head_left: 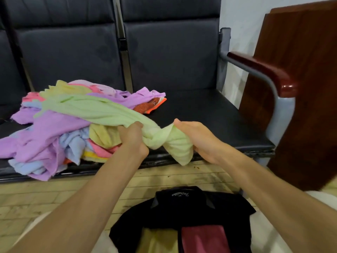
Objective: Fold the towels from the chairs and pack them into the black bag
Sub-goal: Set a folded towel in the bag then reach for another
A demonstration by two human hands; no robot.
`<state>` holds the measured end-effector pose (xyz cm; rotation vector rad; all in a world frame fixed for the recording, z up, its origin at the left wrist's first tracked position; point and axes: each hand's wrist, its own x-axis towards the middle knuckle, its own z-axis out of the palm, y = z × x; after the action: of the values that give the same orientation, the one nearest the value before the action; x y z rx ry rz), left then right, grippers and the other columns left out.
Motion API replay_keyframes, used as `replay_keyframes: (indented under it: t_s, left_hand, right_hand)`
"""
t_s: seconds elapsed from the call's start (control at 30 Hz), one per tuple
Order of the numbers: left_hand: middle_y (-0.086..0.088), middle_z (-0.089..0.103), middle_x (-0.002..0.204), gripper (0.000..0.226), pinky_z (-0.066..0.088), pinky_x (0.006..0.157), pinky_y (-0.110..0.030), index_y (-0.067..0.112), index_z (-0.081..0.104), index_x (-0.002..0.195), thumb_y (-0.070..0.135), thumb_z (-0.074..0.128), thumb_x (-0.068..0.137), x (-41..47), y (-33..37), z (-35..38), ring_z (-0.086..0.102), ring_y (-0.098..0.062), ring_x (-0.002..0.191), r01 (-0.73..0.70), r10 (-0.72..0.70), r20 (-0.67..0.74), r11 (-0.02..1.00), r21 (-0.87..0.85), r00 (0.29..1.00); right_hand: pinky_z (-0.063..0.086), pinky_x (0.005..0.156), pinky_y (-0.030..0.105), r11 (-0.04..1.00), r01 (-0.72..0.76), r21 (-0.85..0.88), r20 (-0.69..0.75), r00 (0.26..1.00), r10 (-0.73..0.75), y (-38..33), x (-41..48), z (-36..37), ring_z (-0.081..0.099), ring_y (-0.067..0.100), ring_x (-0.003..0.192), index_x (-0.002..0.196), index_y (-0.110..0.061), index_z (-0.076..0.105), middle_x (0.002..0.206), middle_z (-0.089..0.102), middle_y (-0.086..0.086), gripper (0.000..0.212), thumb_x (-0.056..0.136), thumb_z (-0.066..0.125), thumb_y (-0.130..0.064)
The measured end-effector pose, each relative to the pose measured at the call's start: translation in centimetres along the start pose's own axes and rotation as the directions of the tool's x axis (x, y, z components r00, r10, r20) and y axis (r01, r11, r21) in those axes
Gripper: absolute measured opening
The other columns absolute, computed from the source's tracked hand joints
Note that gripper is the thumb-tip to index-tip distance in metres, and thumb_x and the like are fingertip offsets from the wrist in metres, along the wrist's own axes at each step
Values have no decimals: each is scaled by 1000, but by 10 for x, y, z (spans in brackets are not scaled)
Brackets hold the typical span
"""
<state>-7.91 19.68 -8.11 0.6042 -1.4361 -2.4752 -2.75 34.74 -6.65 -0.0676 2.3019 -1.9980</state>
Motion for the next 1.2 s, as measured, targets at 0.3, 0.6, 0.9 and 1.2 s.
replay_keyframes:
  t_s: [0.3, 0.6, 0.9, 1.2]
  left_hand:
    - [-7, 63, 113, 44, 56, 81, -40, 22, 48, 127, 2, 50, 88, -26, 14, -14, 63, -26, 99, 11, -112, 327, 955, 295, 938]
    - [-10, 69, 111, 44, 57, 79, -38, 17, 62, 118, -4, 49, 82, -49, 32, -31, 66, -25, 98, -152, -261, 637, 842, 518, 725]
    - [0, 73, 106, 25, 45, 103, -41, 16, 71, 106, 12, 60, 85, -40, 31, -67, 66, -17, 106, -194, -386, 578, 686, 701, 719]
    - [-10, 68, 102, 28, 47, 85, -39, 7, 65, 111, 20, 52, 90, -30, 28, -72, 63, -28, 91, 206, -484, 450, 818, 537, 750]
  right_hand:
    - [48, 69, 23, 944, -144, -297, -54, 990, 134, 10, -21, -12, 62, 9, 81, 103, -15, 62, 95, 67, -4, 30, 97, 50, -41]
    - [51, 78, 35, 896, -260, 360, -40, 955, 293, 13, -10, 23, 62, 25, 89, 106, -11, 70, 101, 68, 12, 40, 97, 50, -45]
    - [47, 87, 32, 954, -188, 233, 13, 982, 191, 4, -3, 22, 64, 23, 94, 115, 5, 65, 113, 69, 18, 34, 97, 54, -22]
    - [48, 88, 39, 979, -58, 194, 41, 998, 51, -4, -16, 15, 64, 20, 92, 112, 0, 67, 92, 71, 3, 35, 101, 44, -24]
